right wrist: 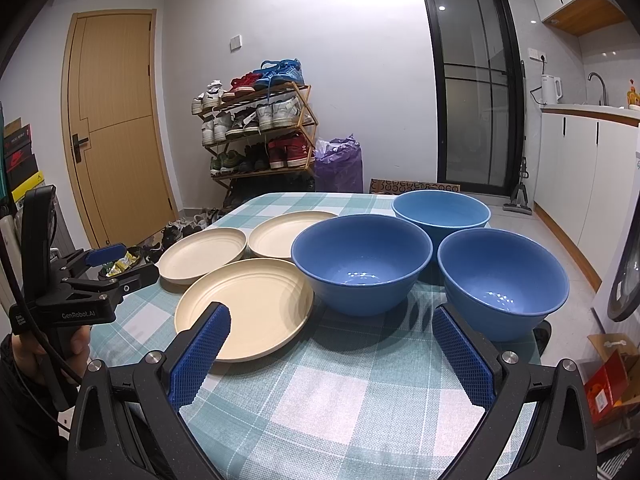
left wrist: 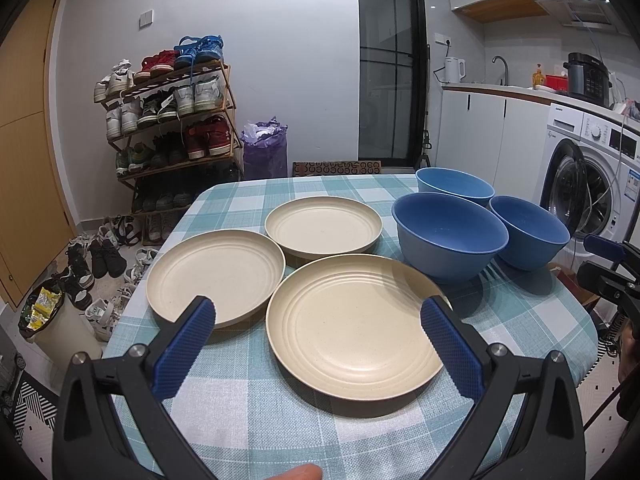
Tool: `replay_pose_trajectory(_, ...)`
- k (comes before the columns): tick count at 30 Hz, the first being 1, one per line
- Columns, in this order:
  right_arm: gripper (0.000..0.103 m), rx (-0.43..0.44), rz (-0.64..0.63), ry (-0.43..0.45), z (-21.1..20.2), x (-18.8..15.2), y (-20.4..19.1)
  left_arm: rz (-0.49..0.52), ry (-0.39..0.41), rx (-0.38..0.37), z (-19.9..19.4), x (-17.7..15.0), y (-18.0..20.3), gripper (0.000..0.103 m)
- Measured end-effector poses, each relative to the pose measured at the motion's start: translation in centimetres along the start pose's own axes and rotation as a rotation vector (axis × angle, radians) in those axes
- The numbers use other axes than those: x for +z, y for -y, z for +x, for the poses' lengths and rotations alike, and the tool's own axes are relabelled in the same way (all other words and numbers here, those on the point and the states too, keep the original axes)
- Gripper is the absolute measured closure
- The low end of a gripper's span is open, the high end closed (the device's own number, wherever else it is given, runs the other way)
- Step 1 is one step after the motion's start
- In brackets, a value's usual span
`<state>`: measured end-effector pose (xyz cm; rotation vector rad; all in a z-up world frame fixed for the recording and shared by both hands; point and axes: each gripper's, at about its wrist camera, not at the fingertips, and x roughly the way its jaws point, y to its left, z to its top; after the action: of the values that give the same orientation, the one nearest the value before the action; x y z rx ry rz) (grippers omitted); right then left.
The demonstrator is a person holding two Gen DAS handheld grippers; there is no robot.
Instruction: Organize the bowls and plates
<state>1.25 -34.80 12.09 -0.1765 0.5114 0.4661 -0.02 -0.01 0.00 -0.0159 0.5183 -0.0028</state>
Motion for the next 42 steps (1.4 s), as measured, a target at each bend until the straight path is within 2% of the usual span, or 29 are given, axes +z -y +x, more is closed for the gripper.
replay_pose_trajectory(31, 0.0, 0.012, 0.025, -0.032, 1.4, -0.4, 0.4, -0.036, -0.013, 0.021, 0.9, 0.1, -1.3, 0.0)
replay_pose_trajectory(42, 0.0, 0.008, 0.03, -0.037, 1.4, 0.0, 0.7, -0.02, -0.016, 0.024, 1.0, 0.3, -1.2, 0.0)
